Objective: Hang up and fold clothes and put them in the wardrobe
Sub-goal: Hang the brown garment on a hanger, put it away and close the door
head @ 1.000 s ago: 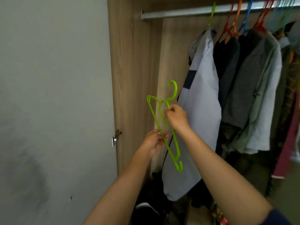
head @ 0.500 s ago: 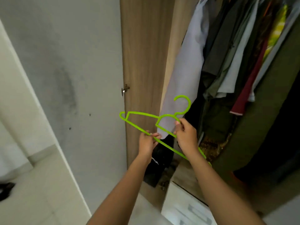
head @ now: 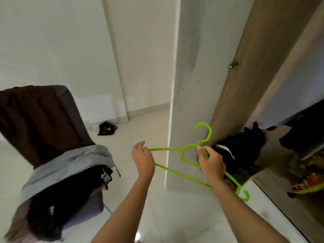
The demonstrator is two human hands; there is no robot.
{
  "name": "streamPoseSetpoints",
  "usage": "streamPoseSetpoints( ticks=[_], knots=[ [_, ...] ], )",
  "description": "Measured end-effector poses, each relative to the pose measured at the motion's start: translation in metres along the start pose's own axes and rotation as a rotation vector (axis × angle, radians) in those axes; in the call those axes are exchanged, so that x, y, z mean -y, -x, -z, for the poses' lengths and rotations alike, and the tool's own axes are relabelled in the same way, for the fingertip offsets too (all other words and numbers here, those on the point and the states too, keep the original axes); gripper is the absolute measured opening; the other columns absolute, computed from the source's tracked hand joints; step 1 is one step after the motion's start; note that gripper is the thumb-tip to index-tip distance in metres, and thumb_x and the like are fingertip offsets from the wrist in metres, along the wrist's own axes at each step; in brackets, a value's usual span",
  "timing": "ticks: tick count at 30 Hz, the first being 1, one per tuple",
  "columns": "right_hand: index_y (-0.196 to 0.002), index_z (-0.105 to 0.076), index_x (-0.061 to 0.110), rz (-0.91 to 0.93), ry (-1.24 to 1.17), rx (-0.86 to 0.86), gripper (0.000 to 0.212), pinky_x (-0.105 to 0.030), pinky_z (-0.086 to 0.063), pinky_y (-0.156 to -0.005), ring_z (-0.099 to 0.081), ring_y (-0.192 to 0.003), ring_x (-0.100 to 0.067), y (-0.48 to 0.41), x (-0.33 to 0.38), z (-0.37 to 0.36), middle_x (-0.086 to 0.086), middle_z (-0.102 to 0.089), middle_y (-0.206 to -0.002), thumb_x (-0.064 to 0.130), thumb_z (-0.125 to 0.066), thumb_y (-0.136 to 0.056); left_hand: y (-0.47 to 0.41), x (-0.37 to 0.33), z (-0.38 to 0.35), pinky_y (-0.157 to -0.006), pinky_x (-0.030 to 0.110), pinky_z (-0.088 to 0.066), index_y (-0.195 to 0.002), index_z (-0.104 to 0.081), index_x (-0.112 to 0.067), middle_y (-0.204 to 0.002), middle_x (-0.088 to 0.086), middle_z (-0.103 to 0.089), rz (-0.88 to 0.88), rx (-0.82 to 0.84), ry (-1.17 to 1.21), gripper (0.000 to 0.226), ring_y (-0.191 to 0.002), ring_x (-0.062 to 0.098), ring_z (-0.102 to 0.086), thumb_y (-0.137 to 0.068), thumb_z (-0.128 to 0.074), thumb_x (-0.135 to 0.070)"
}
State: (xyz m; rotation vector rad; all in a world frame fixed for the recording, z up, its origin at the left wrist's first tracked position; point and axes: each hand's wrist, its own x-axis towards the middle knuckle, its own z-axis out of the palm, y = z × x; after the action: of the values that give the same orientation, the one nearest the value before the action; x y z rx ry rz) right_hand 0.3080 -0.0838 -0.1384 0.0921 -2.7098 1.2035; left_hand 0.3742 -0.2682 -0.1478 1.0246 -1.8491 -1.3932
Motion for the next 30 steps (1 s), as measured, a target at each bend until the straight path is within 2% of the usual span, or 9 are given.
streamPoseSetpoints(
  ticks=[3,7,12,15,17,20,22,25,30],
  knots=[
    [-0.087,-0.067,0.009,0.098,-0.022,0.122,0.027,-0.035,-0.037,-0.063,-0.062,-0.088,-0.040,0.015,0.047,-0.053,-0.020,-0.069,-0.087,0.035,-0.060,-0.089,-0.032,0.031,0.060,-0.104,0.036,-0.027,-0.102,-0.067,-0.004,-0.106,0.010,-0.065,-0.164,0.076,-0.372,0.029,-0.107,0.027,-0.055,-0.098,-0.042,-0.018],
    [-0.083,-0.067,0.012,0.253,-0.072,0.280,0.033,-0.034,-0.039,-0.069,-0.061,-0.081,-0.037,0.039,0.143,-0.140,-0.014,-0.069,-0.076,0.042,-0.055,-0.088,-0.086,0.062,0.160,-0.071,0.038,-0.040,-0.080,-0.060,-0.011,-0.074,0.003,-0.058,-0.269,0.106,-0.512,0.032,-0.080,0.030,-0.058,-0.097,-0.046,-0.034],
    [-0.079,-0.067,0.015,0.463,-0.183,0.513,0.039,-0.040,-0.042,-0.083,-0.061,-0.075,-0.031,0.062,0.247,-0.226,0.001,-0.060,-0.064,0.047,-0.046,-0.079,-0.150,0.081,0.263,-0.066,0.034,-0.036,-0.092,-0.063,-0.006,-0.077,0.011,-0.063,-0.273,0.076,-0.591,0.029,-0.075,0.028,-0.059,-0.095,-0.052,-0.033],
    [-0.086,-0.071,0.014,0.550,-0.263,0.581,0.045,-0.042,-0.045,-0.082,-0.060,-0.074,-0.024,0.080,0.312,-0.270,0.002,-0.065,-0.072,0.053,-0.049,-0.078,-0.192,0.085,0.325,-0.067,0.036,-0.039,-0.091,-0.062,-0.005,-0.077,0.010,-0.062,-0.233,0.012,-0.606,0.030,-0.075,0.028,-0.059,-0.095,-0.051,-0.033],
    [-0.088,-0.072,0.013,0.592,-0.315,0.638,0.034,-0.042,-0.046,-0.078,-0.055,-0.069,-0.017,0.084,0.346,-0.295,0.009,-0.059,-0.069,0.043,-0.059,-0.084,-0.219,0.083,0.355,-0.072,0.039,-0.044,-0.094,-0.063,-0.007,-0.082,0.008,-0.064,-0.213,-0.015,-0.600,0.028,-0.078,0.026,-0.059,-0.096,-0.051,-0.033],
    [-0.092,-0.071,0.012,0.615,-0.351,0.757,0.020,-0.037,-0.053,-0.074,-0.060,-0.071,-0.015,0.081,0.392,-0.325,0.008,-0.063,-0.073,0.030,-0.062,-0.089,-0.253,0.077,0.386,-0.073,0.037,-0.047,-0.094,-0.065,-0.009,-0.083,0.004,-0.067,-0.202,-0.097,-0.541,0.024,-0.077,0.021,-0.061,-0.094,-0.055,-0.030],
    [-0.092,-0.069,0.010,0.587,-0.392,0.892,0.016,-0.025,-0.055,-0.067,-0.062,-0.068,-0.011,0.080,0.418,-0.340,0.007,-0.063,-0.071,0.024,-0.063,-0.090,-0.273,0.075,0.397,-0.077,0.036,-0.046,-0.093,-0.067,-0.010,-0.084,0.003,-0.068,-0.211,-0.141,-0.521,0.024,-0.079,0.019,-0.062,-0.092,-0.057,-0.031],
    [-0.093,-0.069,0.007,0.617,-0.407,0.995,0.017,-0.007,-0.045,-0.054,-0.062,-0.062,-0.002,0.075,0.453,-0.360,0.008,-0.062,-0.071,0.023,-0.062,-0.090,-0.306,0.075,0.412,-0.084,0.037,-0.043,-0.096,-0.068,-0.012,-0.090,0.001,-0.069,-0.212,-0.195,-0.543,0.024,-0.085,0.018,-0.060,-0.092,-0.057,-0.033],
    [-0.091,-0.069,0.008,0.678,-0.444,1.055,0.015,-0.016,-0.047,-0.059,-0.055,-0.051,0.001,0.053,0.499,-0.396,0.001,-0.059,-0.062,0.021,-0.062,-0.090,-0.361,0.070,0.431,-0.084,0.032,-0.042,-0.099,-0.069,-0.015,-0.096,-0.003,-0.067,-0.211,-0.202,-0.593,0.025,-0.086,0.010,-0.055,-0.092,-0.055,-0.036]
  ],
)
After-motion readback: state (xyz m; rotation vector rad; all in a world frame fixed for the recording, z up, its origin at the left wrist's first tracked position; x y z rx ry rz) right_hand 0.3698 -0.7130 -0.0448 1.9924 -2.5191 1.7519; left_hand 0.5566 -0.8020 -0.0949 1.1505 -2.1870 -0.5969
